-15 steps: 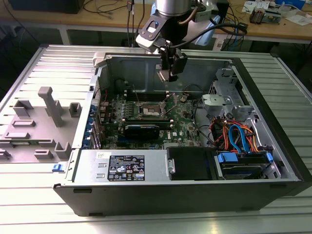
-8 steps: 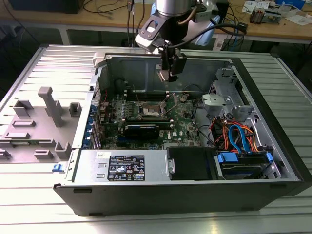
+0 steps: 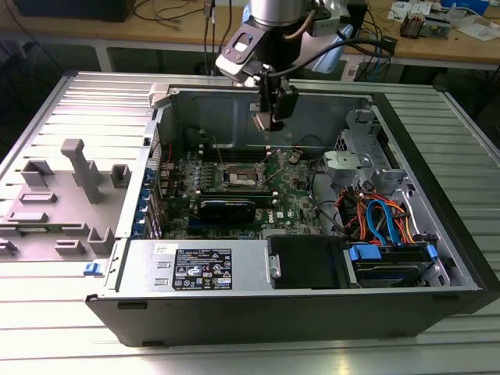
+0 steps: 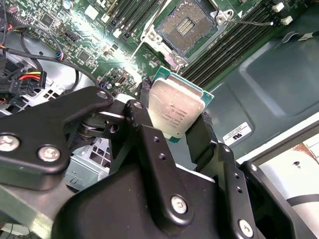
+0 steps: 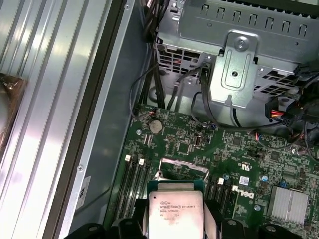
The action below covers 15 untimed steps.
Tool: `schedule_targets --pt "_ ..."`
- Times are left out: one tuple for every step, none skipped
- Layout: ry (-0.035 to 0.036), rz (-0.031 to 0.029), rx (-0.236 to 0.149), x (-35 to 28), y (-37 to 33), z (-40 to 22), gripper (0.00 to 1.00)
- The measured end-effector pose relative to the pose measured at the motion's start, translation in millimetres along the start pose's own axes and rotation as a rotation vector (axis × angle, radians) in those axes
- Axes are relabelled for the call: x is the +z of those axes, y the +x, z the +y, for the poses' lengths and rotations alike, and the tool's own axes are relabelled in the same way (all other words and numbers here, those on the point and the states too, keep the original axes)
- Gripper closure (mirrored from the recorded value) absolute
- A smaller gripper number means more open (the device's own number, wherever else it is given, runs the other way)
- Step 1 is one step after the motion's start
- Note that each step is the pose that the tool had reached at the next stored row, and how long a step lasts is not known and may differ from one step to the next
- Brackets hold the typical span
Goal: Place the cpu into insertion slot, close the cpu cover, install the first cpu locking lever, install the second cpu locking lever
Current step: 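Place the cpu into insertion slot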
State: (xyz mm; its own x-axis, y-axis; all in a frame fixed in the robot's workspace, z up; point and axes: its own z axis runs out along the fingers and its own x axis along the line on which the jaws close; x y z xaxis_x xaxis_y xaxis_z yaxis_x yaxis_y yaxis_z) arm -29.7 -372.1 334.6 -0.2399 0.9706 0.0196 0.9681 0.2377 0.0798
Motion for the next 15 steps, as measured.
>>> schedule_targets --pt "-0.0003 -0.0012 0.015 0.1 0.0 0.0 0.46" --pt "-0.0009 -0.0033 0.042 0.4 0.0 0.0 0.46" --pt "-0.0012 -0.0049 0.061 0.9 0.0 0.0 0.46" --pt "-0.0013 -0.0059 0.071 1.3 0.0 -0.1 0.46" --pt "-0.0015 -0.0066 0.081 1.7 0.0 -0.1 0.46" --pt "-0.0019 -0.008 0.099 2.4 0.0 -0.2 0.46" --pt "-0.0022 -0.0091 0.113 3.6 -0.1 -0.3 0.46" --pt "-0.0026 -0.0111 0.137 5.7 -0.1 -0.6 0.46" --pt "-0.0033 -0.013 0.163 8.6 -0.1 -0.9 0.46" --pt "-0.0026 -0.0149 0.165 12.7 -0.2 -1.1 0.46" --pt "0.0017 -0.0153 0.179 18.1 -0.4 -1.5 0.46" --pt "0.0072 -0.0155 0.193 20.5 -0.4 -1.7 0.46" --pt "0.011 -0.0154 0.199 21.5 -0.4 -1.9 0.46" --pt "0.0148 -0.0152 0.202 22.3 -0.3 -2.2 0.46" --pt "0.0242 -0.0141 0.207 24.7 -0.2 -3.2 0.46"
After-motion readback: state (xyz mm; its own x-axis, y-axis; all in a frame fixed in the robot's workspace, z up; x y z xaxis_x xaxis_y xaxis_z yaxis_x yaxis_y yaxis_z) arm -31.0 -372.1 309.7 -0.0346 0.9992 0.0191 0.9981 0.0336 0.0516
